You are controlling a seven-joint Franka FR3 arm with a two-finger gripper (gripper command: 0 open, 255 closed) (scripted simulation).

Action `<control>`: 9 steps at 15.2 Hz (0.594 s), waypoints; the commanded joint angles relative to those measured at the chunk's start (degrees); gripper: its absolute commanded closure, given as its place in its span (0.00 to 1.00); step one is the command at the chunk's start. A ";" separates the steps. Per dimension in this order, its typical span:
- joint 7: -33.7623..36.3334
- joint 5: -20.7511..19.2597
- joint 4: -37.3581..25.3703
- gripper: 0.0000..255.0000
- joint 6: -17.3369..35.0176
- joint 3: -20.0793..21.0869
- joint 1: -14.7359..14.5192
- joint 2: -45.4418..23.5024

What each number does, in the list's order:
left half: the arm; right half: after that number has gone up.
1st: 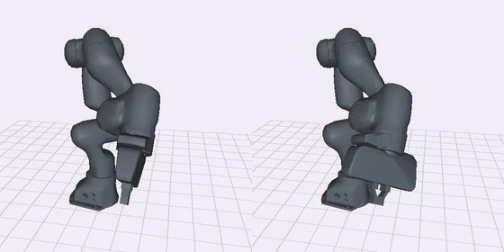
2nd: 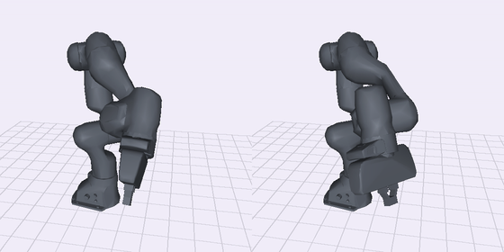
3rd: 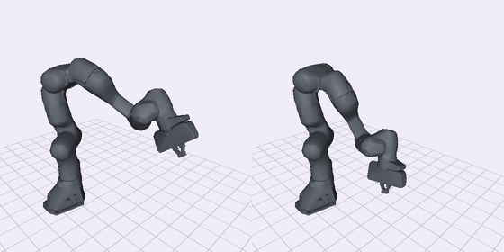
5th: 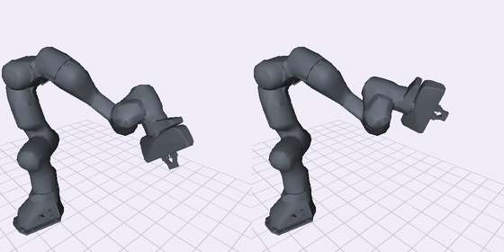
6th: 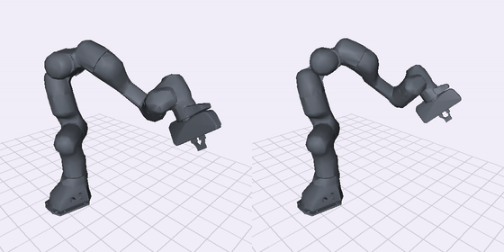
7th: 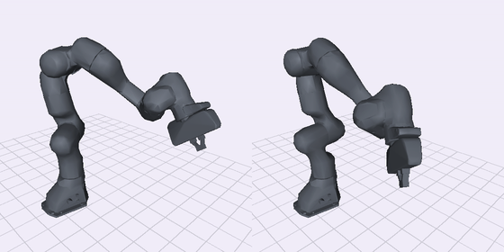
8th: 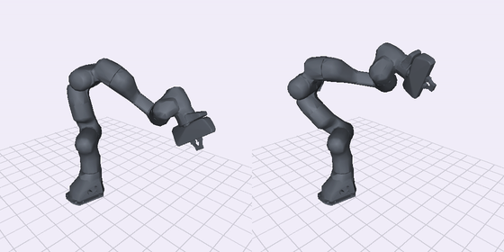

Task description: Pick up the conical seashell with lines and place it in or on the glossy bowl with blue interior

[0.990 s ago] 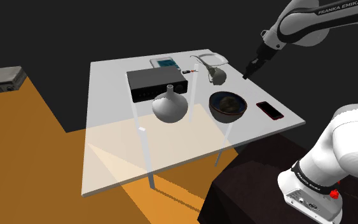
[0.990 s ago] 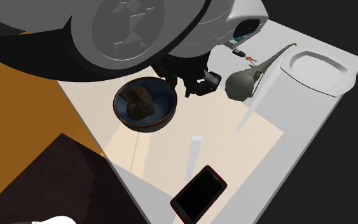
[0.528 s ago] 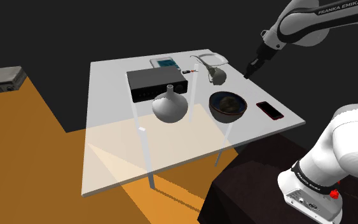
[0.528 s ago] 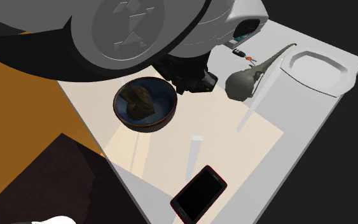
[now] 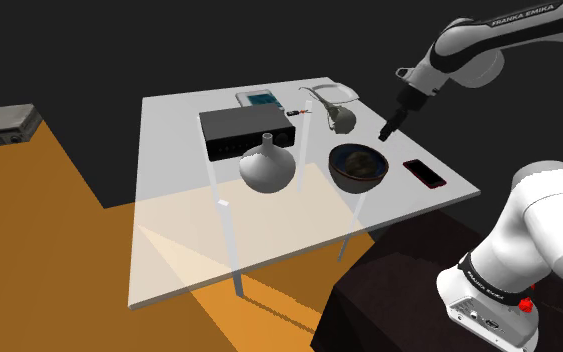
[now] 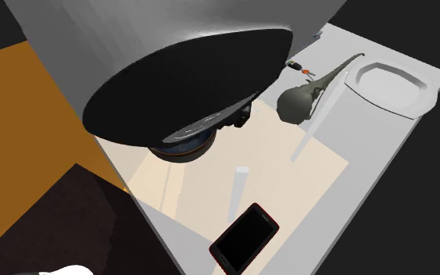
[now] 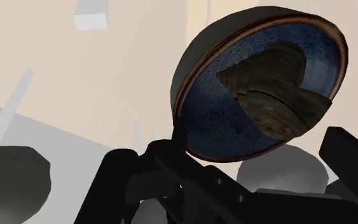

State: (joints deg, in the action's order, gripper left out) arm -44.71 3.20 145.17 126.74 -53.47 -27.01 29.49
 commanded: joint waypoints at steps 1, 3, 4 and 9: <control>-10.35 2.68 -0.31 0.00 -3.36 -5.72 -5.67 -0.08; -13.64 3.44 0.08 0.00 -3.79 -8.10 -8.13 -0.33; -13.86 3.75 0.56 0.00 -2.95 -8.45 -8.66 -0.67; -15.27 5.76 2.74 0.00 1.30 -10.50 -11.75 -2.64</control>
State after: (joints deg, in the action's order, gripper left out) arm -59.73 8.61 147.41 127.21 -63.66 -38.24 27.13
